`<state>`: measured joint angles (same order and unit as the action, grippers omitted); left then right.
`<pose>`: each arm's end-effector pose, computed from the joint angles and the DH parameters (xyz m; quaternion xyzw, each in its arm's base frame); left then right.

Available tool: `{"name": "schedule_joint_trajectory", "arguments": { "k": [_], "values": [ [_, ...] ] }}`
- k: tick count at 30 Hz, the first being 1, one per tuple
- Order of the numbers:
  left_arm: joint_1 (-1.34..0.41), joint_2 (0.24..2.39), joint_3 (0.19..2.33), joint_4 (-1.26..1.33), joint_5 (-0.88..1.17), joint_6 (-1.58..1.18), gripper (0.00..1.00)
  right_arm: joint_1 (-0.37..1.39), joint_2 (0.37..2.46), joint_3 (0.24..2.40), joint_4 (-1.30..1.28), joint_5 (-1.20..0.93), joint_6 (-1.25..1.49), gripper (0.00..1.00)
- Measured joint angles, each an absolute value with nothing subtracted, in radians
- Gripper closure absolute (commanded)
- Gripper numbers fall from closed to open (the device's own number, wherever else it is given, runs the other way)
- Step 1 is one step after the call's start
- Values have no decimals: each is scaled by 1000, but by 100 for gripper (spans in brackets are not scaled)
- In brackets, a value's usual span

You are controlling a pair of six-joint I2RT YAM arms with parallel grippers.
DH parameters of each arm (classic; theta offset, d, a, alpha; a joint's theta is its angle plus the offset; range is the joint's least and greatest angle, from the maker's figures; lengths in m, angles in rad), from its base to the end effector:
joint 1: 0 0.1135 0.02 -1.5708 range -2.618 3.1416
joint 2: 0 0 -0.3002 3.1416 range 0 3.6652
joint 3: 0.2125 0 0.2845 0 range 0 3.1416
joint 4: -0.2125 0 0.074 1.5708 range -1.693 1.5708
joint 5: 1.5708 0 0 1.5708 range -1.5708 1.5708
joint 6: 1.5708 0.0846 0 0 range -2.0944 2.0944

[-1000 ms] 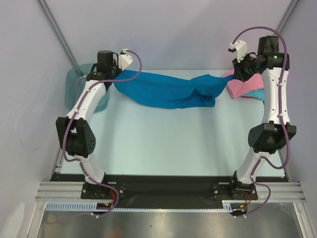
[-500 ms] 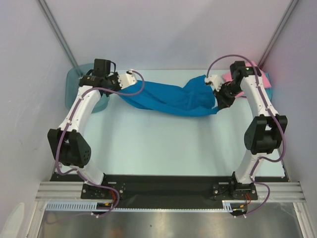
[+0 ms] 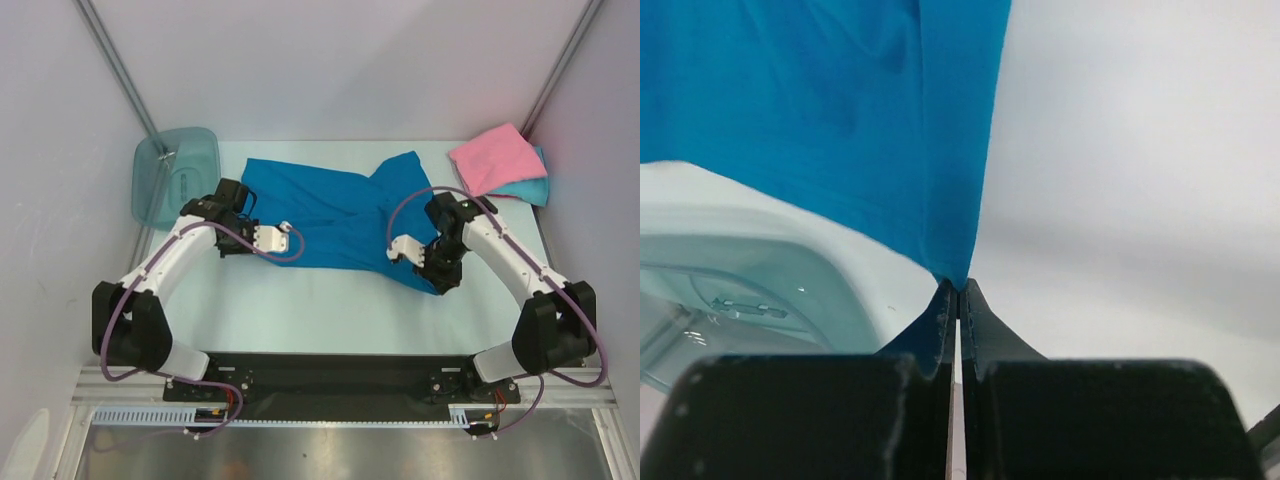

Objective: Fold and stack the t-shirts
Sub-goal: Flatten the tshirt out

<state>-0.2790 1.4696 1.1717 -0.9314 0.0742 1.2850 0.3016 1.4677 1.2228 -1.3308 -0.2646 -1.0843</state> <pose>0.3118 -0.0959 0.2387 0.6985 0.6943 0.0498 0.1664 0.2538 0.1021 0.2472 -0.6330 0.7629 0.1229 0.0481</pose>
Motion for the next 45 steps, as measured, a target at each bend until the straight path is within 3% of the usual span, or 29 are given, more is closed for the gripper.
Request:
{"name": "schedule_joint_trajectory", "arguments": {
  "k": [20,32,33,34,35,36,37,38,39,40,45],
  "values": [
    [-313,1368,934,-1065,38,1496,100,566,1261,857,-1302,-138,-1161,100],
    [-317,1364,879,-1090,8,1529,100,575,1235,783,-1287,-78,-1190,100],
    [-317,1368,879,-1091,1,1529,100,574,1235,778,-1286,-74,-1191,95],
    [-317,1375,879,-1092,-6,1528,96,574,1235,776,-1285,-68,-1192,85],
    [-317,1386,879,-1092,-15,1527,67,574,1235,775,-1285,-66,-1191,68],
    [-318,1401,879,-1092,-23,1530,52,572,1235,776,-1285,-64,-1184,39],
    [-317,1415,881,-1096,-30,1521,45,569,1235,778,-1285,-59,-1177,33],
    [-312,1441,886,-1105,-35,1511,34,562,1235,783,-1284,-55,-1181,29],
    [-307,1459,896,-1115,-36,1505,15,553,1235,793,-1283,-54,-1180,27],
    [-299,1477,912,-1124,-33,1502,8,536,1236,810,-1286,-55,-1180,27],
    [-242,1516,1080,-1157,-13,1460,0,421,1254,967,-1297,-82,-1176,26]
  ]
}}
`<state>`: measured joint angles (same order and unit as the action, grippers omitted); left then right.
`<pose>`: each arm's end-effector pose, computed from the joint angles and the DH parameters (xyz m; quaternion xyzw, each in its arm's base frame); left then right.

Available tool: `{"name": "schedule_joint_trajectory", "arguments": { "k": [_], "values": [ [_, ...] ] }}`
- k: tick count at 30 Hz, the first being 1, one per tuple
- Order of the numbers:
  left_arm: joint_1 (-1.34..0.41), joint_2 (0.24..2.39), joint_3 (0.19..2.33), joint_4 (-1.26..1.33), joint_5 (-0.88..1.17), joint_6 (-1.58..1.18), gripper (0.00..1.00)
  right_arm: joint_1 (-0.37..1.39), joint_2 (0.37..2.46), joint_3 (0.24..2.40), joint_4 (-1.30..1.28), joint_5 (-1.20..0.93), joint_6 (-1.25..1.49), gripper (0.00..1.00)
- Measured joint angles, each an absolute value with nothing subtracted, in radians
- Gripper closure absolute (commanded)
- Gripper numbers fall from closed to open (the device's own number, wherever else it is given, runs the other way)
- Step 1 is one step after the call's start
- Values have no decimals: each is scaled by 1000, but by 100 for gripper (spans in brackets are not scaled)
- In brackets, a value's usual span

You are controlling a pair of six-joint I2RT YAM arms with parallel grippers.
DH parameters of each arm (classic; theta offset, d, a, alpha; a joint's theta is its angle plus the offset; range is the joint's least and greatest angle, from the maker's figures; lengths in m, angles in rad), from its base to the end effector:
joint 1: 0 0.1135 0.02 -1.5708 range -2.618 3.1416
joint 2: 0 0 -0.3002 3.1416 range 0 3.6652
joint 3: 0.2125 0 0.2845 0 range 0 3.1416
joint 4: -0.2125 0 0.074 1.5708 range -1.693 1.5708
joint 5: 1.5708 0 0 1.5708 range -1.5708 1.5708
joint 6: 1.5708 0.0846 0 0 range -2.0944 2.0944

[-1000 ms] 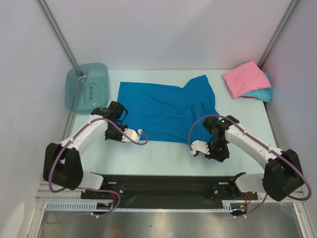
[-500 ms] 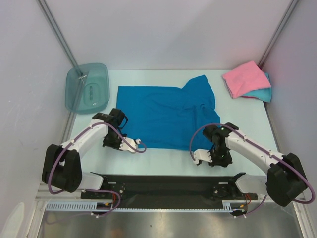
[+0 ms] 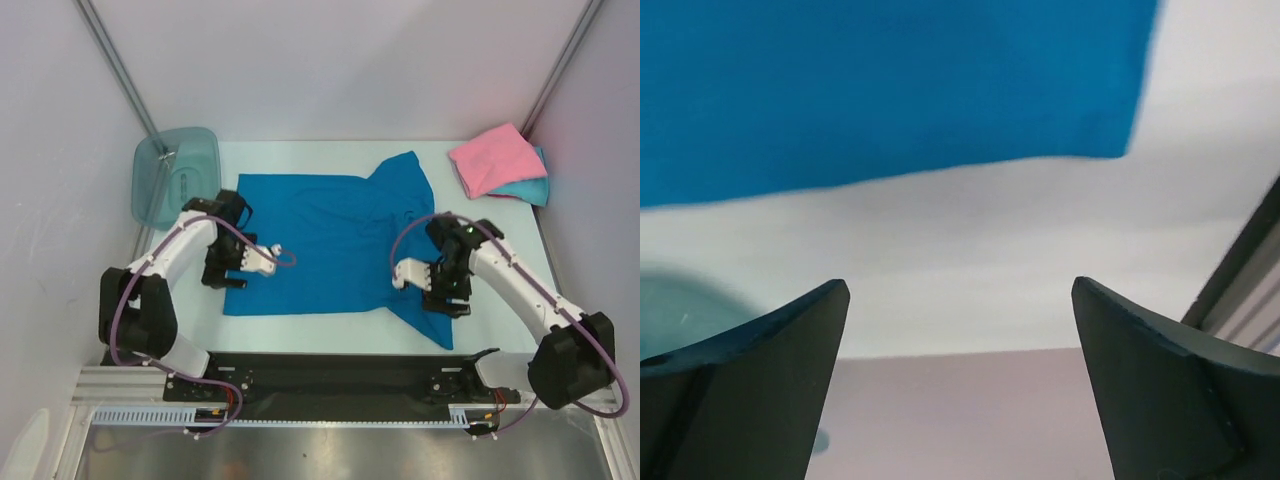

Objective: Fold and stack the t-shirts
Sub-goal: Flatten the tshirt out

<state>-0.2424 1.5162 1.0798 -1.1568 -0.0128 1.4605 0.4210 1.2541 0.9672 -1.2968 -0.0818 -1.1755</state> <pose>0.2696 -0.0656 0.1915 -0.7522 -0.6588 0.0012 0.0128 0.1872 0.0914 0.2193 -0.7153 0.6976 0.0404 0.0091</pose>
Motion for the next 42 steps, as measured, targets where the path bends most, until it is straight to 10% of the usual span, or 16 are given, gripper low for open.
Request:
{"name": "schedule_joint_trajectory", "arguments": {
  "k": [6,7,8,9,10,13,27,42],
  "values": [
    [-168,1618,1454,-1152,53,1353,0,238,1415,1288,-1266,-170,-1083,38],
    [-162,1647,1512,-1135,66,1321,0,217,1446,1329,-1234,-181,-1055,50],
    [-158,1682,1572,-1121,82,1289,0,197,1479,1365,-1197,-190,-1021,98],
    [-157,1707,1609,-1106,92,1264,2,182,1518,1399,-1158,-194,-990,100],
    [-157,1740,1649,-1084,107,1230,38,172,1549,1425,-1119,-192,-948,100],
    [-157,1822,1721,-1059,144,1153,99,141,1687,1521,-972,-185,-832,100],
    [-157,2214,2039,-974,183,822,100,83,2253,2110,-687,-166,-482,100],
    [-162,2407,2195,-898,55,635,99,134,2426,2154,-681,-201,-419,100]
  ]
}}
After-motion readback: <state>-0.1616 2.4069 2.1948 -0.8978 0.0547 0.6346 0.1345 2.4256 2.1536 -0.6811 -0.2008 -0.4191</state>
